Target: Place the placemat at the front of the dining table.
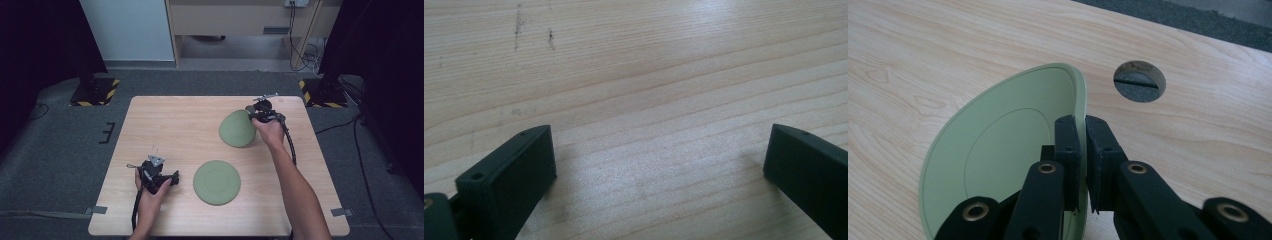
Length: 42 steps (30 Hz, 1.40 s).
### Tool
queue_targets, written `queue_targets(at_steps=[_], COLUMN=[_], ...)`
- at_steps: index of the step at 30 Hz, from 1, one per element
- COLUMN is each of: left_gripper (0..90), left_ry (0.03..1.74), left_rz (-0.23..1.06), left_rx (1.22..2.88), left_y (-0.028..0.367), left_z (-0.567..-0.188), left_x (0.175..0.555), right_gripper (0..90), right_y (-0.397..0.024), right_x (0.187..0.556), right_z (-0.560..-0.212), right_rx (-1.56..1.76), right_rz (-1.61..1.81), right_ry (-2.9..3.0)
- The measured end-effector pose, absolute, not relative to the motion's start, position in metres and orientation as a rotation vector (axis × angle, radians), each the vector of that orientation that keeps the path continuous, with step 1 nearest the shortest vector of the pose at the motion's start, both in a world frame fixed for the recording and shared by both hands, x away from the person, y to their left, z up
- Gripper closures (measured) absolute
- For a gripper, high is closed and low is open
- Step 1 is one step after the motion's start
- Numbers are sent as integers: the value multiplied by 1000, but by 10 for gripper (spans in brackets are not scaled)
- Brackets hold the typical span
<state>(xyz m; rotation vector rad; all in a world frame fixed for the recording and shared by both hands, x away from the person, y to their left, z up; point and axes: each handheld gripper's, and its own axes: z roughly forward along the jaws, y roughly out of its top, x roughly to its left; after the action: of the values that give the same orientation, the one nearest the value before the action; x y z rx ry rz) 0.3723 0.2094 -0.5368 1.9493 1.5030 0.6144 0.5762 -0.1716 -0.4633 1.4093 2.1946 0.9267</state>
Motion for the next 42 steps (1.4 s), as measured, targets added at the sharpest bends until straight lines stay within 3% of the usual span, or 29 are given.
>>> queue_targets(at_steps=[30,42], left_gripper=[0,0], left_ry=[1502,1501], left_rz=[614,616], left_rx=[1949,1950], left_y=[209,209], left_z=[-537,-537], left_x=[373,373], right_gripper=[798,686], right_y=[-200,-206], right_x=[569,568], right_z=[-495,-492], right_rx=[1546,1543], right_rz=[888,879], right_ry=[2111,2066])
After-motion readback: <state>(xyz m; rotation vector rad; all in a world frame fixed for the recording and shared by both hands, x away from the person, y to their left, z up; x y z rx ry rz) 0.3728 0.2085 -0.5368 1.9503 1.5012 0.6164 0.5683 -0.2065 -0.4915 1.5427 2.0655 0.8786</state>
